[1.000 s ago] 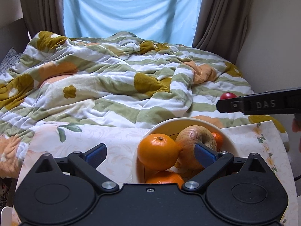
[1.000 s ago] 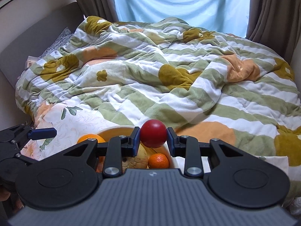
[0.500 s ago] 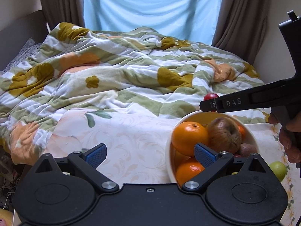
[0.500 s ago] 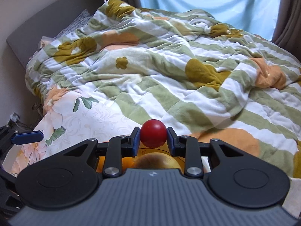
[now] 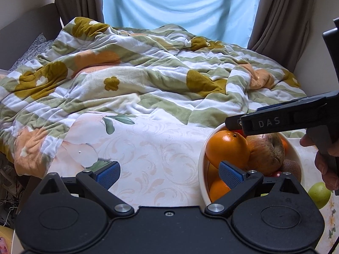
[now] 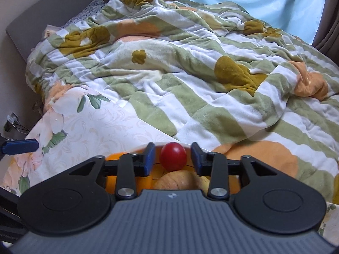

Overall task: Organize fruits
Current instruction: 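Release the orange into the bowl with the left tool while the right tool releases the tomato, then move the left tool to the small mandarin while the right tool approaches the green apple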

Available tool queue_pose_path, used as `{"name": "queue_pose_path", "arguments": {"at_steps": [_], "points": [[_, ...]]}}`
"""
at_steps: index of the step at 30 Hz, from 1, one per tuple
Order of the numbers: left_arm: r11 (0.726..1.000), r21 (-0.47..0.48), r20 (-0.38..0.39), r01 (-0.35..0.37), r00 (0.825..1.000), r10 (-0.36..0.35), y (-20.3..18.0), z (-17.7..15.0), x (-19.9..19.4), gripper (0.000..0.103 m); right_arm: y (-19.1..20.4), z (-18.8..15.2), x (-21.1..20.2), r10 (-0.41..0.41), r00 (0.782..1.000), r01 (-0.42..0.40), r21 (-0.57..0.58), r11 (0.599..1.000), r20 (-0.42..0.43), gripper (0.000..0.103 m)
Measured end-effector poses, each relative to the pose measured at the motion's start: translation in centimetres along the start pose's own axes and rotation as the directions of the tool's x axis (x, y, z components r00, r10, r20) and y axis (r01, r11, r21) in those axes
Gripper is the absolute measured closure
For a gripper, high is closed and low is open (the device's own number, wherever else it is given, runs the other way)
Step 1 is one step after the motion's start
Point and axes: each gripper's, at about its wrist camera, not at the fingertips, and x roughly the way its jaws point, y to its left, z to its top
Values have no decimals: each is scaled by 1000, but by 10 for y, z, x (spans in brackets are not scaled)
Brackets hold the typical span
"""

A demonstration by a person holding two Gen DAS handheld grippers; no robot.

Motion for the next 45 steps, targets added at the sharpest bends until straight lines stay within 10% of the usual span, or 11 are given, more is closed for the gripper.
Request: {"name": "queue_pose_path", "arguments": {"at_steps": [3, 21, 45], "points": [[1000, -1, 4, 4, 1000, -4, 1, -2, -2, 2, -1, -1, -8, -23, 999, 22, 13, 1000, 48, 0], [998, 8, 115, 61, 991, -62, -5, -14, -70, 2, 5, -25, -97, -97, 981, 85, 75, 994, 165, 0], [984, 110, 195, 142, 968, -161, -39, -105, -184, 2, 66, -175, -286, -254, 922, 164, 300, 940, 293, 0]]}}
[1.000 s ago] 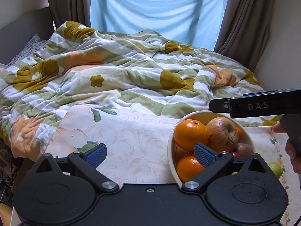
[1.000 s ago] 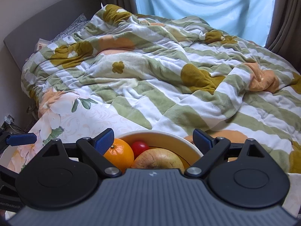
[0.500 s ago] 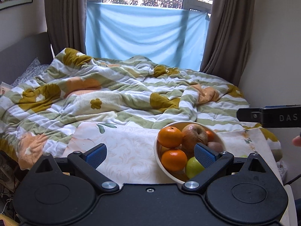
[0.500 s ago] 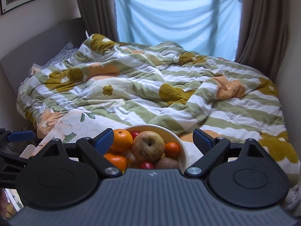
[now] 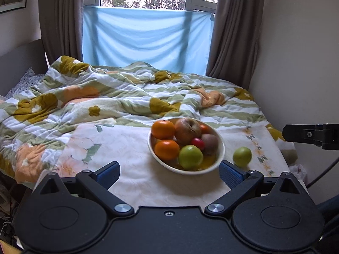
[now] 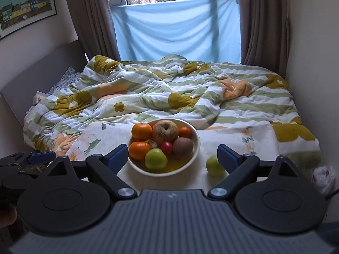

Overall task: Organize fruits
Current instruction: 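Move the left tool to the small mandarin while the right tool approaches the green apple, then grasp the small mandarin with the left tool while the right tool grasps the green apple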

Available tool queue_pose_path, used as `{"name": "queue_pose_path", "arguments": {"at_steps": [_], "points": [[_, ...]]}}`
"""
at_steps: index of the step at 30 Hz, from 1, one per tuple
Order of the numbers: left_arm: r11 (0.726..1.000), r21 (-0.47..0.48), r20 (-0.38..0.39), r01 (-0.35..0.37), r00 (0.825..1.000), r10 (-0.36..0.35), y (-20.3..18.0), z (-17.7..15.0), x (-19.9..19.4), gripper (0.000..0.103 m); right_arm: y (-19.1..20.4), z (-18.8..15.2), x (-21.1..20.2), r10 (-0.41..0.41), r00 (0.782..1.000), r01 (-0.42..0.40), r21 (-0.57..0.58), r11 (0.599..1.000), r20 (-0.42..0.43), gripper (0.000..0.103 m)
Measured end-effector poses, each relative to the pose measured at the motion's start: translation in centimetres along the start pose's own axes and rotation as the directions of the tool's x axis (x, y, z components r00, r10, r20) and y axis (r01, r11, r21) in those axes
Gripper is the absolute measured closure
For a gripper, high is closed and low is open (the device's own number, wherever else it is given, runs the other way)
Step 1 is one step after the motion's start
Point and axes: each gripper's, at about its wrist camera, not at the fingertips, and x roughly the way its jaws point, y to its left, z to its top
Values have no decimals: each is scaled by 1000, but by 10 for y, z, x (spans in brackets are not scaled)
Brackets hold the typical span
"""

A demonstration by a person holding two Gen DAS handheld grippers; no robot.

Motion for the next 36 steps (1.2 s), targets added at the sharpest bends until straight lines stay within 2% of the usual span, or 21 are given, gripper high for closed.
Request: {"name": "queue_pose_path", "arguments": {"at_steps": [6, 11, 18, 23, 25, 27, 31, 33, 36], "points": [[999, 25, -64, 27, 998, -25, -29, -19, 15, 2, -35, -21, -2, -47, 998, 48, 18, 999, -39, 0], [1000, 22, -115, 8, 993, -6, -55, -34, 38, 2, -69, -35, 20, -72, 994, 68, -52, 996, -87, 0], [1000, 5, -194, -11, 981, 12, -89, -52, 79, 2, -109, -46, 77, -31, 987, 8, -148, 989, -156, 0], [1000, -8, -217, -29, 976, 26, -104, -62, 101, 3, -124, -44, 118, 37, 980, -77, -202, 976, -198, 0], [999, -6, -228, -38, 973, 36, -108, -65, 109, 6, -126, -42, 133, 57, 973, -106, -215, 971, -224, 0], [999, -6, -240, -41, 970, 39, -112, -69, 115, 13, -125, -40, 146, 81, 967, -139, -236, 962, -242, 0], [998, -5, -257, -55, 965, 52, -119, -75, 122, 19, -120, -41, 168, 103, 955, -183, -278, 943, -278, 0], [998, -1, -262, -61, 963, 58, -122, -77, 124, 29, -119, -43, 176, 123, 946, -210, -277, 938, -298, 0], [999, 13, -275, -52, 960, 54, -127, -80, 127, 37, -118, -45, 183, 147, 939, -237, -276, 931, -310, 0]]}}
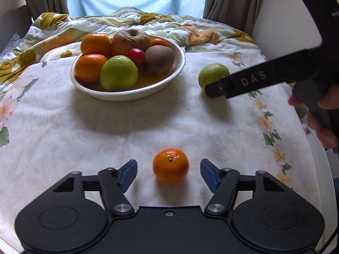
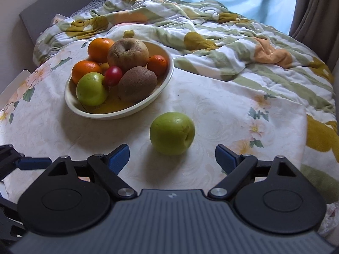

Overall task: Organize fruits
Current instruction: 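Grasp the small mandarin with the left tool while the right tool grasps the green apple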

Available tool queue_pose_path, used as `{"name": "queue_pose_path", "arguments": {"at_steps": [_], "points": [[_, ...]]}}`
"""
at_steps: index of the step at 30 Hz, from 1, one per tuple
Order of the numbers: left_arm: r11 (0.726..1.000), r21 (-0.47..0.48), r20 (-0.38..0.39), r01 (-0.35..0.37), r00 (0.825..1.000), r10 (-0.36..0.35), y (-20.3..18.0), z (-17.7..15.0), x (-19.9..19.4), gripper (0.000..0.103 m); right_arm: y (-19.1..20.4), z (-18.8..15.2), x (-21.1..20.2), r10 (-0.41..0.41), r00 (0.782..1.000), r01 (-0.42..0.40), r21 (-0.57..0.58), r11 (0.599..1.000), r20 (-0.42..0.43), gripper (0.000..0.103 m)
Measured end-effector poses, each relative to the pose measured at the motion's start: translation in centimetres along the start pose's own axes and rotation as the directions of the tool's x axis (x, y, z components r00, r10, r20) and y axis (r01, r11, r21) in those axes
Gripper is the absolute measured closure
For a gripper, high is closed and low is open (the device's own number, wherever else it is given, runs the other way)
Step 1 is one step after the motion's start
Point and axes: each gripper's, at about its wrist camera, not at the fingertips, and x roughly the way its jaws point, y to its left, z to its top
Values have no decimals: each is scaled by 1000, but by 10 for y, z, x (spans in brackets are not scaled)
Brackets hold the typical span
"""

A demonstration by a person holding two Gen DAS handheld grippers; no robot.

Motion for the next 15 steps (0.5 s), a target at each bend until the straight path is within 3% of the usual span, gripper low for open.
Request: {"name": "queue_pose_path", "arguments": {"at_steps": [1, 3, 4, 8, 15], "points": [[1000, 6, -5, 0, 1000, 0, -2, 0, 2, 40, 0, 1, 2, 0, 1000, 0, -2, 1000, 1, 0], [1000, 10, -12, -4, 1000, 4, -5, -2, 4, 58, -1, 2, 6, 2, 1000, -2, -11, 1000, -1, 0], [1000, 10, -12, -11, 1000, 11, -5, -2, 4, 61, -1, 3, 8, 3, 1000, -3, -15, 1000, -2, 0], [1000, 2, -14, -9, 1000, 9, -5, -1, 5, 61, 0, 7, 15, 6, 1000, -6, -32, 999, -2, 2], [1000, -11, -15, -17, 1000, 17, -2, 1, 6, 61, -3, 13, 28, 18, 1000, -18, -37, 999, -9, 21]]}}
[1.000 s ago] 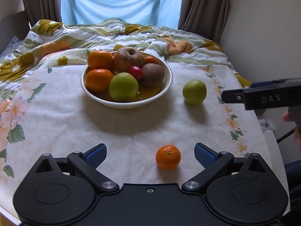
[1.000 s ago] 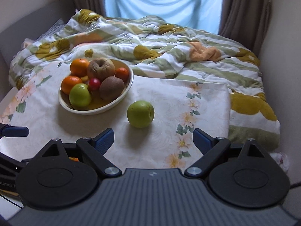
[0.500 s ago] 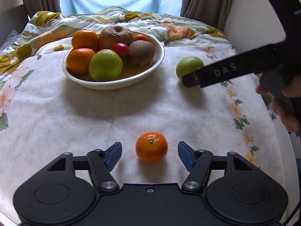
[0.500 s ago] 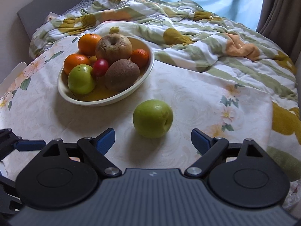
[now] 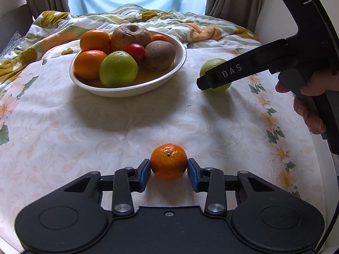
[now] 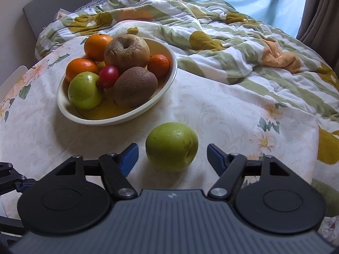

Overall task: Organize fruits
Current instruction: 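Grasp the small mandarin with the left tool while the right tool grasps the green apple, then carry the mandarin and green apple over the white bowl with both tools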

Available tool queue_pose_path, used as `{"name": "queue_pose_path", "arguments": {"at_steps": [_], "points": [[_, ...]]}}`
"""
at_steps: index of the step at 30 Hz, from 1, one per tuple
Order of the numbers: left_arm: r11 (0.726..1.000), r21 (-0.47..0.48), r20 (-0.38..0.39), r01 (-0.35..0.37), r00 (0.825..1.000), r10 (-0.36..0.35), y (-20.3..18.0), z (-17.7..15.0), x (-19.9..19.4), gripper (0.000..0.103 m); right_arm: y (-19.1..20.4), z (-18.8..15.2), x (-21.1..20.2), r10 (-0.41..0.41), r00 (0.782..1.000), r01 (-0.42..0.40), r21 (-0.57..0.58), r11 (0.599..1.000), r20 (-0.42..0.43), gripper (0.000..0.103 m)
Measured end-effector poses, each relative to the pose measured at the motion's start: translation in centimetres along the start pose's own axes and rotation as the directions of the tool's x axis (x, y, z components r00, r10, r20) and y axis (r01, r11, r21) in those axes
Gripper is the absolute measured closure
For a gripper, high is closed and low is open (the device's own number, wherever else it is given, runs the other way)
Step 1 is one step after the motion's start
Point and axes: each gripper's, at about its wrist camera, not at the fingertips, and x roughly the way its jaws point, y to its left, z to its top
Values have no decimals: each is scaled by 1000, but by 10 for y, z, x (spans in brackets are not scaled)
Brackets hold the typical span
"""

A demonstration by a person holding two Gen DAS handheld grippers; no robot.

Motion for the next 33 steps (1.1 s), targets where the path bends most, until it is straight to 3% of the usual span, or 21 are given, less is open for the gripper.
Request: {"name": "queue_pose_path", "arguments": {"at_steps": [5, 7, 24, 33], "points": [[1000, -11, -4, 4, 1000, -4, 1, 0, -2, 61, 1, 2, 3, 3, 1000, -3, 0, 1000, 3, 26], [1000, -18, -2, 2, 1000, -2, 3, 0, -3, 62, 2, 3, 3, -2, 1000, 2, -2, 1000, 5, 33], [994, -111, 122, 2, 992, 12, 39, 25, -66, 62, 25, 15, -49, -4, 997, 4, 9, 1000, 75, 34], [998, -68, 194, -5, 981, 18, 76, 59, -91, 62, 47, 34, -83, -42, 993, 39, 25, 999, 109, 34]]}}
